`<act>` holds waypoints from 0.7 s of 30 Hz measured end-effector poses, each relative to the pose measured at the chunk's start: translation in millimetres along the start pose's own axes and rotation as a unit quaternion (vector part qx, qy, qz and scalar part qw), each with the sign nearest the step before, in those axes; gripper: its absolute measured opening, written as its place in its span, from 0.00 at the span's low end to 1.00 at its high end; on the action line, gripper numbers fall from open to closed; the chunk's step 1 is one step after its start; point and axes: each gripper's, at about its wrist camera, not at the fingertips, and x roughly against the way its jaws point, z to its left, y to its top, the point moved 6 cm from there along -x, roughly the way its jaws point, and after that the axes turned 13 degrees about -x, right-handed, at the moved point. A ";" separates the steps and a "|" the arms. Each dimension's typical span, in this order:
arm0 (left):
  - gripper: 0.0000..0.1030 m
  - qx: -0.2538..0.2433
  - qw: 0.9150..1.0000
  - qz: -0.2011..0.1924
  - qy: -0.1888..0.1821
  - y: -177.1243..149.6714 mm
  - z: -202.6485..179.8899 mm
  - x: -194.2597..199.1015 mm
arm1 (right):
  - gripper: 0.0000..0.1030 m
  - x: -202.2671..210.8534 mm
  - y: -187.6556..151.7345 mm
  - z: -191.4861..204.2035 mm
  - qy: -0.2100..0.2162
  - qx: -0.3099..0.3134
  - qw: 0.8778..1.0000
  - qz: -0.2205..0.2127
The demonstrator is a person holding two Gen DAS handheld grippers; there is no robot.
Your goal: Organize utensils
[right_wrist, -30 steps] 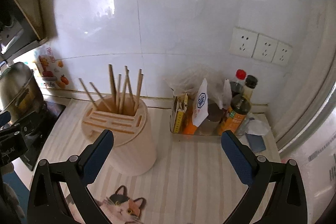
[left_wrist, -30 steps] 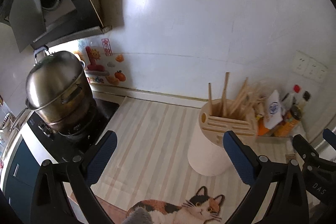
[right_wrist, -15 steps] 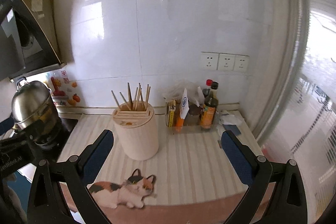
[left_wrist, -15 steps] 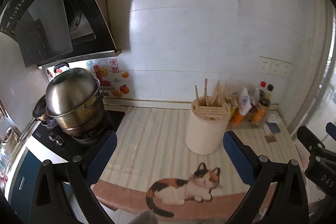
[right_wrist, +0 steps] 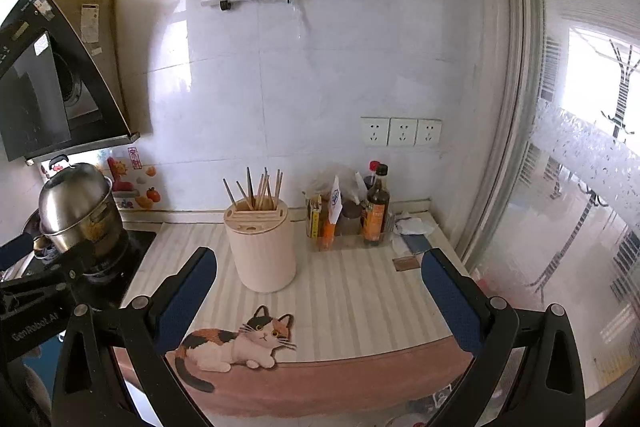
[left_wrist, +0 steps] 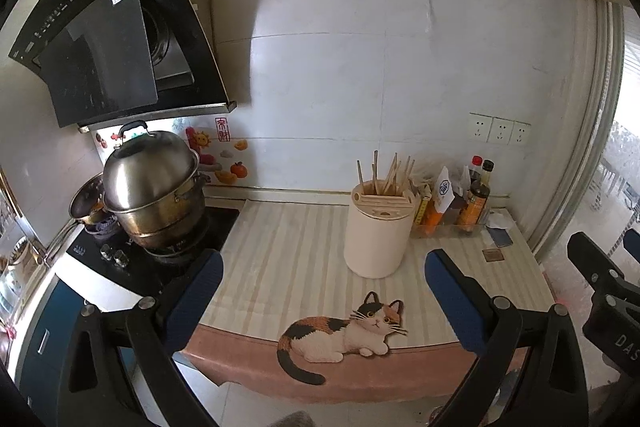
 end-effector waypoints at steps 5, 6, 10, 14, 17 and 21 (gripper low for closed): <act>1.00 0.005 1.000 0.005 0.008 2.1 -6.9 4.5 | 1.00 -0.8 7.6 -3.1 0.004 0.012 1.000 0.006; 1.00 0.006 1.000 0.006 0.008 2.3 -8.0 5.7 | 1.00 -1.8 8.8 -4.0 0.006 0.013 1.000 0.009; 1.00 0.005 1.000 0.010 0.012 4.2 -14.4 11.4 | 1.00 -0.5 13.1 -8.3 0.010 0.018 1.000 0.015; 1.00 0.007 1.000 0.010 0.017 4.4 -17.1 16.1 | 1.00 2.7 15.3 -10.6 0.013 0.022 1.000 0.012; 1.00 0.007 1.000 0.009 0.021 3.9 -18.6 18.4 | 1.00 3.2 16.4 -13.2 0.015 0.021 1.000 0.011; 1.00 0.006 1.000 0.007 0.024 4.4 -19.5 22.3 | 1.00 4.4 16.7 -15.4 0.017 0.019 1.000 0.012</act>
